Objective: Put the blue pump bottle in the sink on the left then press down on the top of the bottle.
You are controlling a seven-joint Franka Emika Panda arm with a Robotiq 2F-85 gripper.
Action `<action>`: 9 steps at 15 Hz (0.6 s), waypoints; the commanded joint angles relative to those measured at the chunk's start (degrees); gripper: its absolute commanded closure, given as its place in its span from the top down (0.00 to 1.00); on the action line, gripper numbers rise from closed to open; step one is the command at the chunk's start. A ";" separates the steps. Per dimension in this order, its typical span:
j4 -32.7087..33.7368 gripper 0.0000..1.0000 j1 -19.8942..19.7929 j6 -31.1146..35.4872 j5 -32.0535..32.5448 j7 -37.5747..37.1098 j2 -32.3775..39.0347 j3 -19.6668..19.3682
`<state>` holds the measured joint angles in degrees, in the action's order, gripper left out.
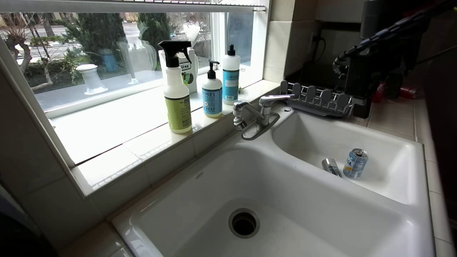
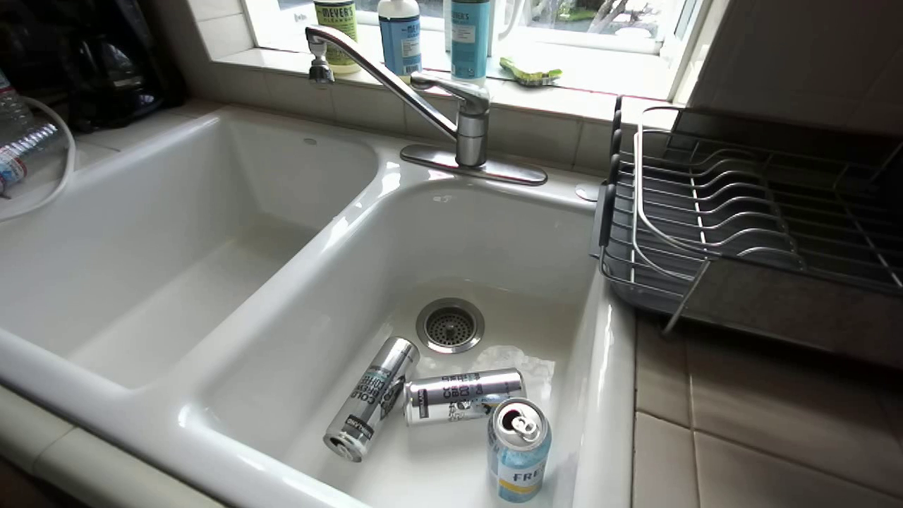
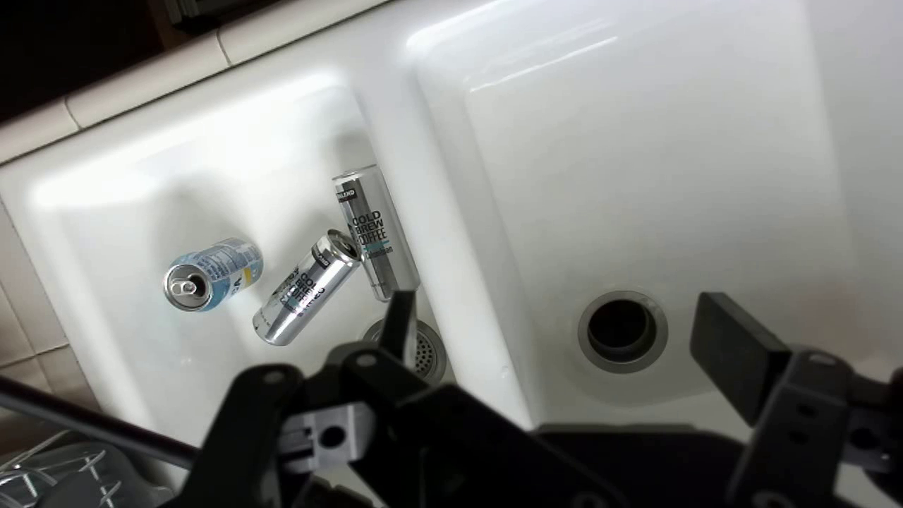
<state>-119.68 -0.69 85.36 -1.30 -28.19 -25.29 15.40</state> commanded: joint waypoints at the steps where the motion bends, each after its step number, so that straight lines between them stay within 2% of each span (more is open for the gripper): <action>1: 0.11 1.00 1.30 -0.09 0.40 -0.43 0.21 -1.01; 6: 0.36 1.00 1.43 0.75 1.12 0.08 0.30 -1.01; 9: 5.11 1.00 1.67 3.12 3.65 1.32 1.97 -1.04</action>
<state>-114.74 -0.39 88.66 1.90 -26.42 -23.56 15.40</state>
